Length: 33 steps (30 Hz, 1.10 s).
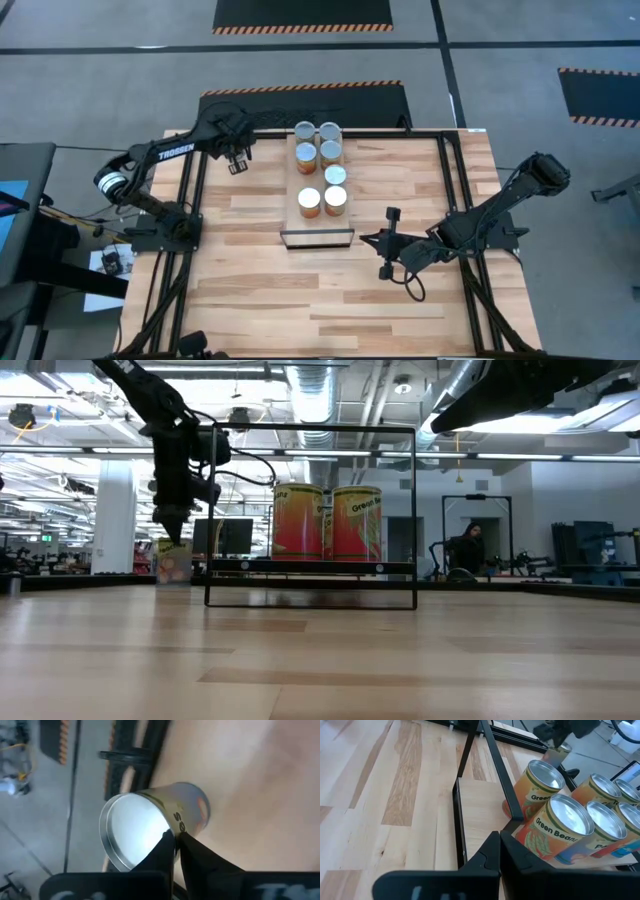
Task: Pick and place cans onto a shelf
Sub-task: Align the canned peaches with the other canned peaches on the shelf
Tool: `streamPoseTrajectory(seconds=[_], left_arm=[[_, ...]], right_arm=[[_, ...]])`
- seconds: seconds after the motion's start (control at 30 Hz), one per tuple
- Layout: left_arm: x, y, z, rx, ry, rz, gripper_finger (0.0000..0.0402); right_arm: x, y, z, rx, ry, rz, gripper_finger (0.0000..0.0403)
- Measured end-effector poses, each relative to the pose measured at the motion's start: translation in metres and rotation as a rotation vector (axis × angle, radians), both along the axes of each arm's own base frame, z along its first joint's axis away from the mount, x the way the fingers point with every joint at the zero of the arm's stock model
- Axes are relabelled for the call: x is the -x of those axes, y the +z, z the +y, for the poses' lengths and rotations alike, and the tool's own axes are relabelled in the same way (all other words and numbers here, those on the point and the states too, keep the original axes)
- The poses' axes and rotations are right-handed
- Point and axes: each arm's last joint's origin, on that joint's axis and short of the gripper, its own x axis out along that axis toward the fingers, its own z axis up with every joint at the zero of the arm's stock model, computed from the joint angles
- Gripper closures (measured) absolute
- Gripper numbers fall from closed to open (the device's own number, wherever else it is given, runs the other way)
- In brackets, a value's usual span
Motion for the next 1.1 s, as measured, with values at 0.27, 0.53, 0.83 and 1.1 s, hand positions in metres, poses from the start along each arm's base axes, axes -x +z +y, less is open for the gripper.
streamPoseTrajectory(seconds=[0.27, 0.53, 0.83, 1.1], left_arm=[[0.012, 0.045, -0.040, -0.039, -0.111, -0.121, 0.0401], [0.023, 0.088, -0.103, -0.070, -0.382, -0.321, 0.0401], [0.010, 0.099, -0.149, -0.067, -0.606, -0.435, 0.0401], [-0.028, 0.087, -0.173, -0.035, -0.834, -0.410, 0.0401]], right_arm=[[0.000, 0.000, 0.000, 0.003, 0.000, 0.005, 0.0388], [0.000, 0.000, -0.001, 0.002, -0.002, 0.004, 0.0389], [0.000, 0.000, -0.001, 0.001, -0.003, 0.003, 0.0388], [0.000, 0.000, 0.000, -0.001, -0.003, -0.001, 0.0386]])
